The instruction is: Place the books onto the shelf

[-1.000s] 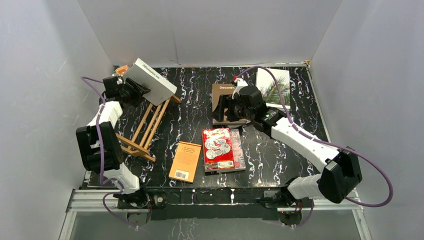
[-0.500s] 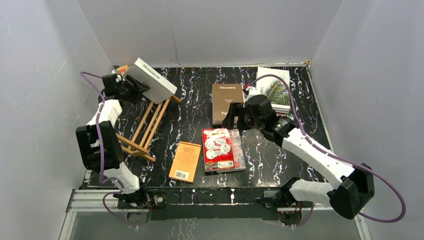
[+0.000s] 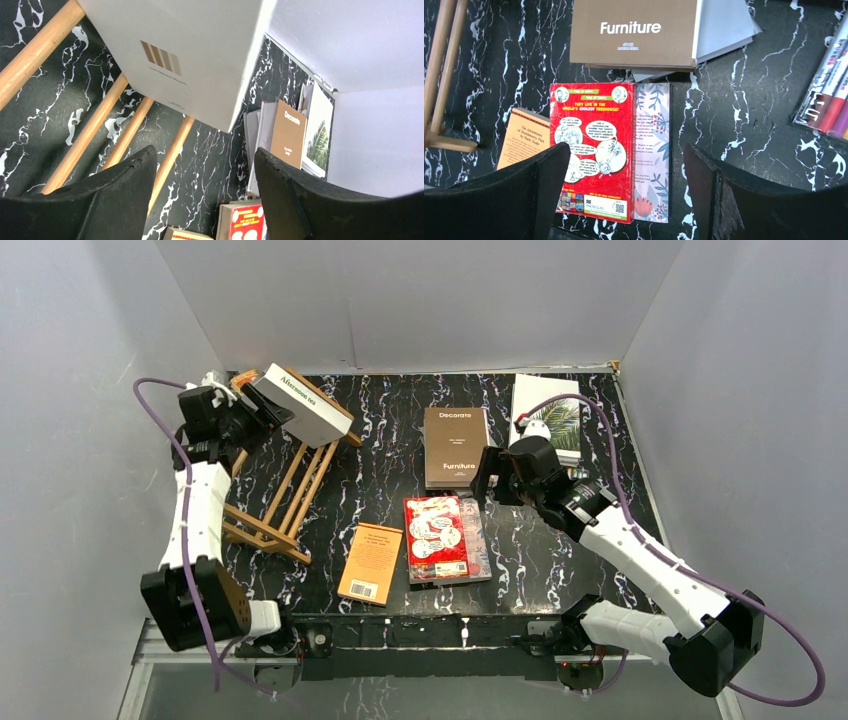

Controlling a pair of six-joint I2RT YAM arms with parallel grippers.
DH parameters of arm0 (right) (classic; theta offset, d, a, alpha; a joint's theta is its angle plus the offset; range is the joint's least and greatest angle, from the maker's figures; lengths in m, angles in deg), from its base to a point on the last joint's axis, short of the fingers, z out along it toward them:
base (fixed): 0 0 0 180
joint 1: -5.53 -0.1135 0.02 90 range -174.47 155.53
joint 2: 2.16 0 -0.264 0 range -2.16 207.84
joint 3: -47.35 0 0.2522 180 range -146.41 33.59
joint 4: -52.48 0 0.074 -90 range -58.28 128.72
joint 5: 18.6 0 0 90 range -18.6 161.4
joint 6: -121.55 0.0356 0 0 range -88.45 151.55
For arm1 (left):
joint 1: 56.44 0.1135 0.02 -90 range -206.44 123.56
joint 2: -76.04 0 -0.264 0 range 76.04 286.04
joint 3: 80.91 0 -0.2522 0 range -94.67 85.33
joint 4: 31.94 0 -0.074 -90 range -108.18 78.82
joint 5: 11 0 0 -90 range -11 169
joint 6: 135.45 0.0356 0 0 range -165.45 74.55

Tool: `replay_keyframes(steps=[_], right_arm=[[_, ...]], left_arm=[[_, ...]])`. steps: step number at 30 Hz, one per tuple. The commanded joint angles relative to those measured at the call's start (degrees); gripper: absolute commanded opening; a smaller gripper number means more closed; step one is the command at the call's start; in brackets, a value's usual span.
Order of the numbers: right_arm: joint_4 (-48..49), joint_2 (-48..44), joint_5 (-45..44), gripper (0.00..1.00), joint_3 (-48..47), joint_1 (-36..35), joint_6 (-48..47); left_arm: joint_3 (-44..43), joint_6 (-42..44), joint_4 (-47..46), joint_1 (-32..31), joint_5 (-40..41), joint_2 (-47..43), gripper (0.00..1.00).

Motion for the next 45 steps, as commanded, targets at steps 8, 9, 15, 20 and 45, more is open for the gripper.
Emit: replay_keyframes(steps=[8,9,15,20,45], right_arm=[[-3.31,-2.9,-1.78,0.98,-2.1,3.53,8.27],[-2.73,-2.63,-0.26,0.98,-1.78,4.6,8.33],[3.35,-1.22,10.35,0.99,2.63,14.25,7.23],[13.91,1.04,26.54,0.99,8.12,23.92,6.12],[29.32,18.74,44.33,0.91,9.46,32.36,-3.98]], left_arm=[[-3.25,7.62,12.62,-1.45,-10.17,-10.73,0.93],[-2.81,8.48,11.84,-2.79,-11.67,-11.3,0.94],[-2.28,13.05,11.23,-13.31,-15.84,-10.04,0.94],[-1.39,11.2,9.84,-22.12,-16.11,-7.37,0.93],[-0.7,-13.43,-27.94,-37.84,-3.25,27.72,0.92]])
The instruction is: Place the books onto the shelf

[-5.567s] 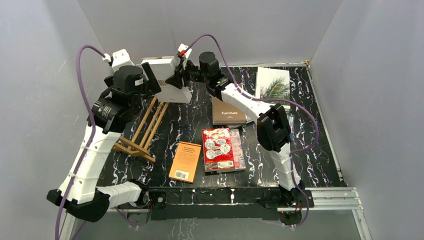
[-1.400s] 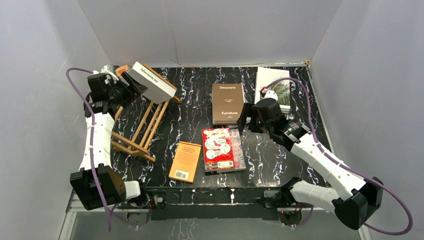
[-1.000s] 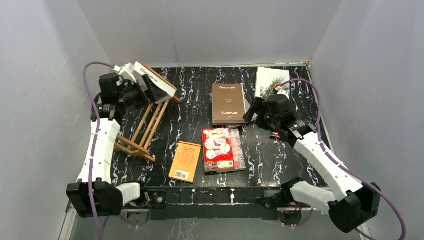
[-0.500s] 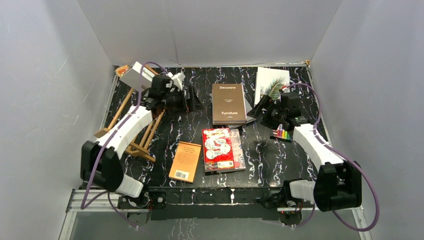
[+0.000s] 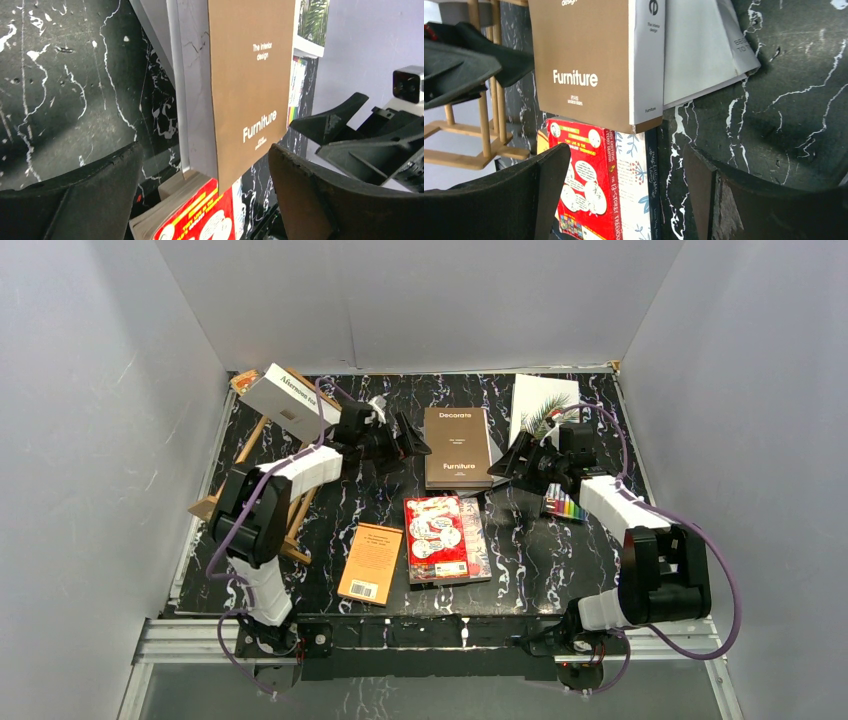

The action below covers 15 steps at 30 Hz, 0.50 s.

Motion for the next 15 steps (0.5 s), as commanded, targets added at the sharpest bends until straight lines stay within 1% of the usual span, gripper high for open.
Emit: replay_keyframes(steps=[1,3,7,9,12,15], right_arm=[[3.42,-0.3,4.3,0.92,-0.51,0.22,-2.85],[3.42,-0.57,4.3,0.96,-0.24,0.2,-2.98],[3.42,-0.3,4.57,0.96,-0.05,0.18,-2.74],[5.25,-0.33,5.34,0.96,0.57,0.25,-2.52],[7.02,-0.5,6.06,0.95,1.99,0.23,-1.71],[7.66,0.39,4.4,0.95,2.45,0.23,-1.31]], left_arm=[[-1.56,-3.87,-6.45,-1.15,0.56,2.44,0.92],[-2.21,-4.7,-5.4,-1.39,2.27,3.95,0.92],[-2.45,-5.31,-4.25,-2.48,4.99,6.03,0.92],[-1.66,-6.31,-6.1,-3.07,3.67,6.78,0.91],[0.2,-9.11,-11.64,-3.83,-0.5,7.76,0.88],[0.46,-10.12,-13.42,-4.47,-2.69,8.51,0.81]])
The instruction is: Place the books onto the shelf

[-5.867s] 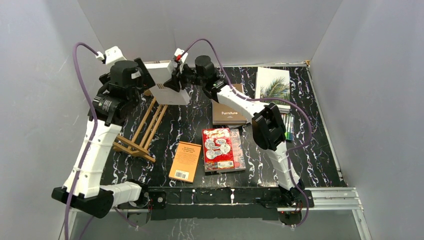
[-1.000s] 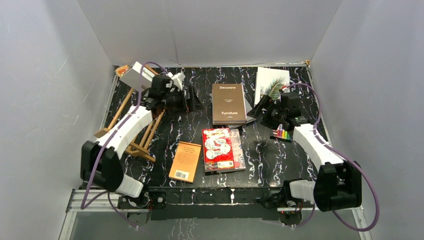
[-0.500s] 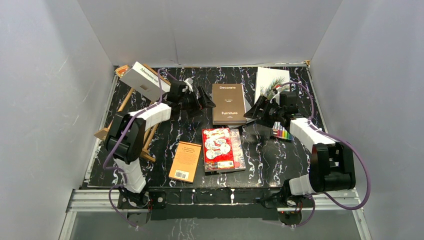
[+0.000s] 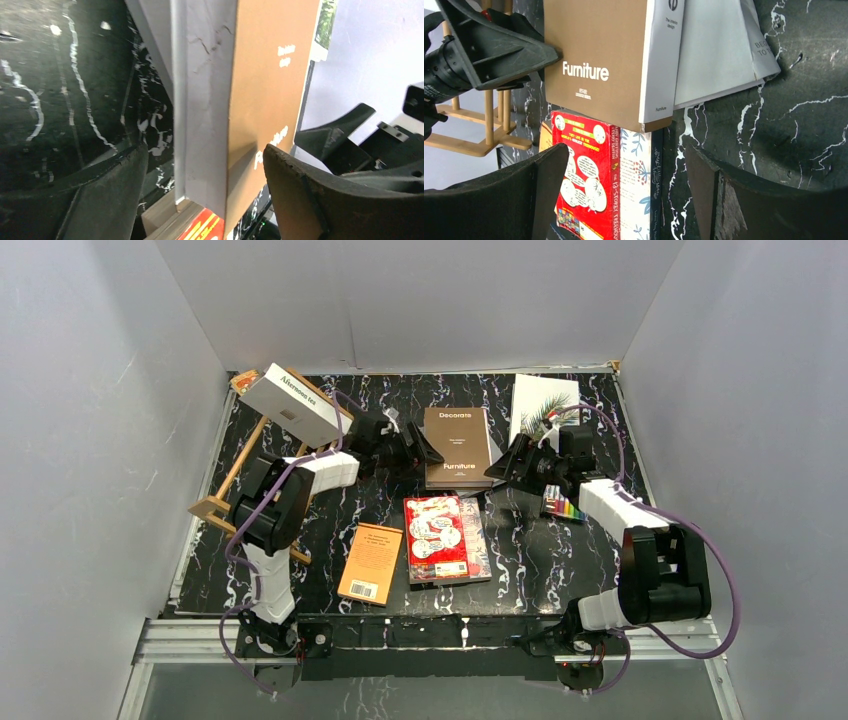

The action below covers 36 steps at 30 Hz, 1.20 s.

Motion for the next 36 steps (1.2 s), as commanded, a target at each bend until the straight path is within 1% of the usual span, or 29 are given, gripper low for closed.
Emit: replay_keyframes(steps=[1,6,8,14,19,24,28,31,33,36], right_arm=[[4.14,1.05,-0.33,0.95,0.84,0.22,0.27],[6.0,6.05,-0.19,0.9,0.0,0.1,0.4],[6.94,7.46,0.87,0.87,-0.13,0.08,0.87],[10.07,8.38,3.54,0.77,1.36,0.14,3.53],[10.57,7.81,4.42,0.75,2.69,0.11,4.04],[11.09,4.05,6.0,0.78,4.05,0.16,4.18],[7.76,-0.48,2.29,0.82,4.73,0.34,5.44],[6.84,-5.44,-3.52,0.85,7.48,0.34,9.38],[8.36,-9.07,-4.39,0.87,10.73,0.37,11.36],[7.66,-13.59,-4.57,0.88,14.31,0.35,12.46]], left_arm=[[0.72,-2.16,-4.21,-1.29,-3.64,0.13,0.8],[2.15,-2.4,-4.64,-1.34,-4.11,-1.09,0.71],[2.44,-2.5,-4.68,-1.41,-4.87,-1.66,0.66],[3.83,-3.18,-6.26,-1.37,-9.07,-3.06,0.49],[3.85,-2.77,-6.75,-1.36,-13.78,-4.77,0.38],[3.06,-2.75,-5.53,-0.63,-16.77,-6.39,0.36],[3.39,-4.29,-4.25,0.59,-19.79,-7.55,0.35],[5.44,-6.45,-5.06,1.02,-23.15,-8.83,0.35],[7.57,-7.23,-5.09,1.03,-24.44,-10.18,0.35],[11.93,-7.89,-5.53,0.98,-24.99,-14.09,0.35]])
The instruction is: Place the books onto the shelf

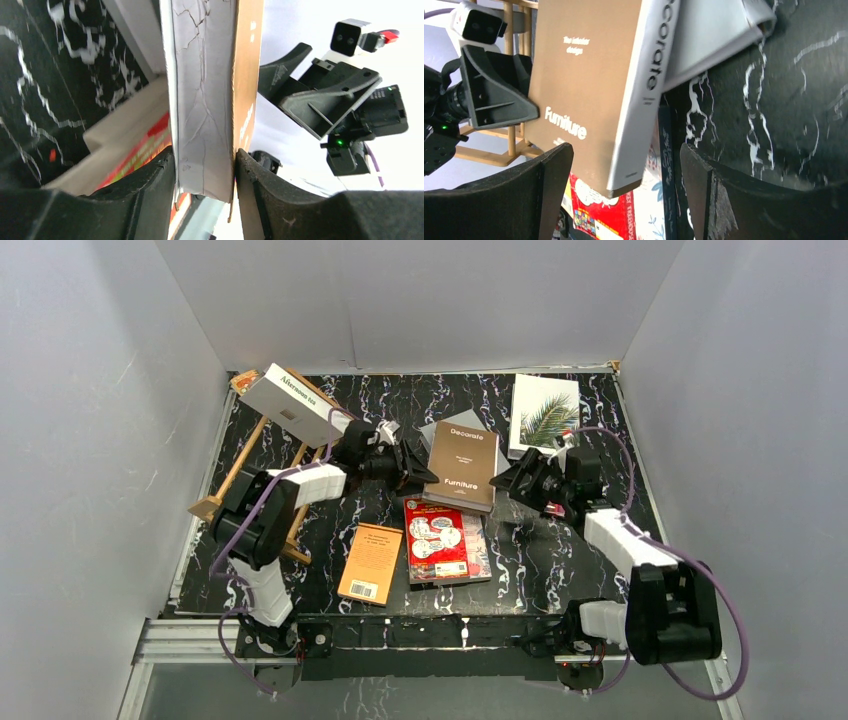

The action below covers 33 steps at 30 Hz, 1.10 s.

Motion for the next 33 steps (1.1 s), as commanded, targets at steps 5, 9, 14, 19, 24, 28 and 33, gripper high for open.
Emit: replay_keyframes(steps=[5,9,14,19,24,28,33], right_arm=[[5.15,-11.05,2.74,0.88,9.65,0.17,4.41],[14.65,-15.04,4.18,0.92,15.56,-0.06,8.45],[22.95,-10.94,5.97,0.96,16.97,-0.27,13.83],[25.48,-2.9,6.05,0.98,14.04,-1.84,16.43],[28.7,5.0,6.23,0.96,11.72,-4.87,18.02],[40.53,10.37,10.06,0.87,12.02,-5.75,23.81],[51.17,15.0,12.87,0.79,13.2,-6.24,30.88]], left_arm=[[8.4,1.16,3.26,0.27,-3.22,-13.11,0.35],[13.71,-1.29,0.69,0.25,-4.58,-15.48,0.35],[17.04,-2.33,-1.49,0.2,-3.86,-17.61,0.35],[17.96,-2.22,-2.05,0.18,-3.95,-17.98,0.35],[18.66,-2.99,-3.1,0.18,-5.16,-17.8,0.35],[18.63,-2.07,-2.58,0.18,-5.79,-17.64,0.35],[18.29,-2.15,-3.38,0.18,-6.77,-16.86,0.35]])
